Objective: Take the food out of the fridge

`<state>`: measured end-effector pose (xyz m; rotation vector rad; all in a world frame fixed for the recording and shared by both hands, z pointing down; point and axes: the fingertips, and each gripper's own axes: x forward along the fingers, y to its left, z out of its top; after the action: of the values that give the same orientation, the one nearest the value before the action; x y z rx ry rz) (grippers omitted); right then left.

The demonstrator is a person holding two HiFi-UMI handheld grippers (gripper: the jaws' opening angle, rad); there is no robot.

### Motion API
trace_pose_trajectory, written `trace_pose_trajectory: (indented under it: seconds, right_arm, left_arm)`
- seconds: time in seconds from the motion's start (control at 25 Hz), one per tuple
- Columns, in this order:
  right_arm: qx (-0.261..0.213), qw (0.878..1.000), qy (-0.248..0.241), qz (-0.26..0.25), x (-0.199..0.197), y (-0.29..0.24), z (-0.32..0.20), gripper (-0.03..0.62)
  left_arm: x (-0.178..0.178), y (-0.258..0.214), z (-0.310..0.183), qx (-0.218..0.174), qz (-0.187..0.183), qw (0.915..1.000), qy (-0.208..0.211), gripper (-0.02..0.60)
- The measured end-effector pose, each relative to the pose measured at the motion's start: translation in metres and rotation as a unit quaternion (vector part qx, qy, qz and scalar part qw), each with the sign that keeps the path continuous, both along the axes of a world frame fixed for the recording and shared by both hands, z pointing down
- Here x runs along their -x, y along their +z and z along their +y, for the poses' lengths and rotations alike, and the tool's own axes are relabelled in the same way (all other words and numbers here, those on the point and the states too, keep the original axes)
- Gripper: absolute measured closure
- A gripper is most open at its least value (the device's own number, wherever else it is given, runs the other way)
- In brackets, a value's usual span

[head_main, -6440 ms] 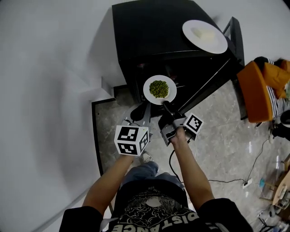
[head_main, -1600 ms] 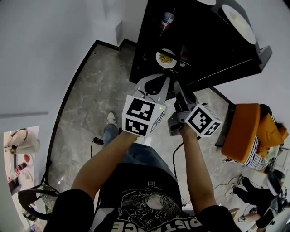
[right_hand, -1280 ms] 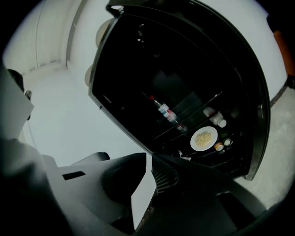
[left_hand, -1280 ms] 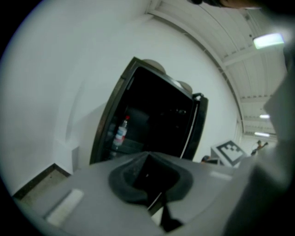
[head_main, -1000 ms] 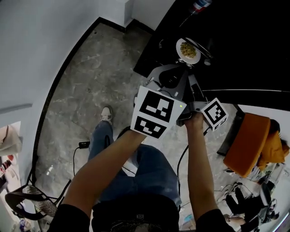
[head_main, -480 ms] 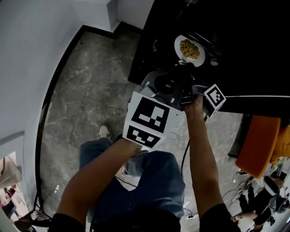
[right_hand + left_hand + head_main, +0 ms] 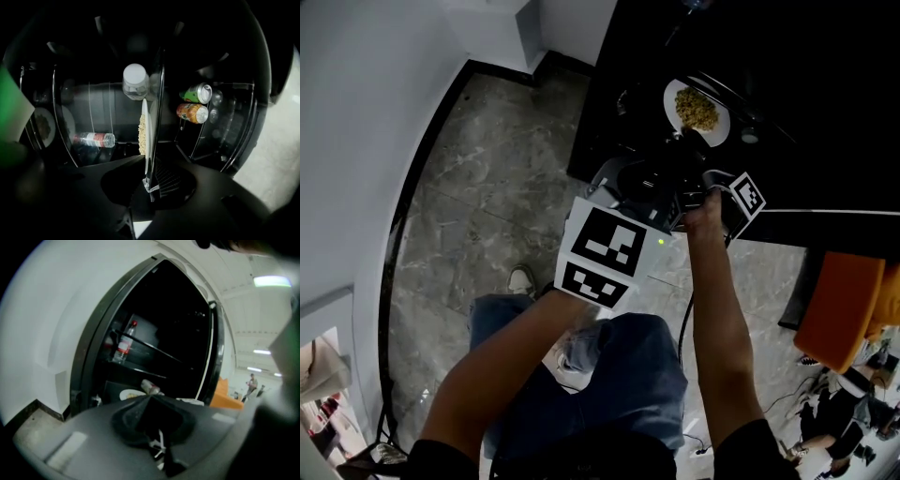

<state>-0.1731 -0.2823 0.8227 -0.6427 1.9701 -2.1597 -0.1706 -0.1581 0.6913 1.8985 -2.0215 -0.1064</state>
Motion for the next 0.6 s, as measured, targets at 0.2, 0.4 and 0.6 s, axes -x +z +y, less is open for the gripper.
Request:
trace_pose_trajectory:
  seconds: [0.2,0.4,0.6]
  right_arm:
    - [0.028,1.000,0.006,0.011,-0.002,0.002,-0.002,0.538]
    - [0.046,0.998,0.006,0.034,-0.006,-0.002,0.004,0.540]
    - [0.054,0.998,0.011,0.022,-0.005,-0.003,0.003,0.574]
  left_arm:
    - [-0.001,-0.001,0.001,0.007,0.002,1.0000,-0.001,0.578]
    - [0.001,-0.002,0.010,0.013,0.008,0.9999,-0.005,0.578]
    - [0.000,-0.002,0.014,0.011,0.010,0.9999,-0.004,0.578]
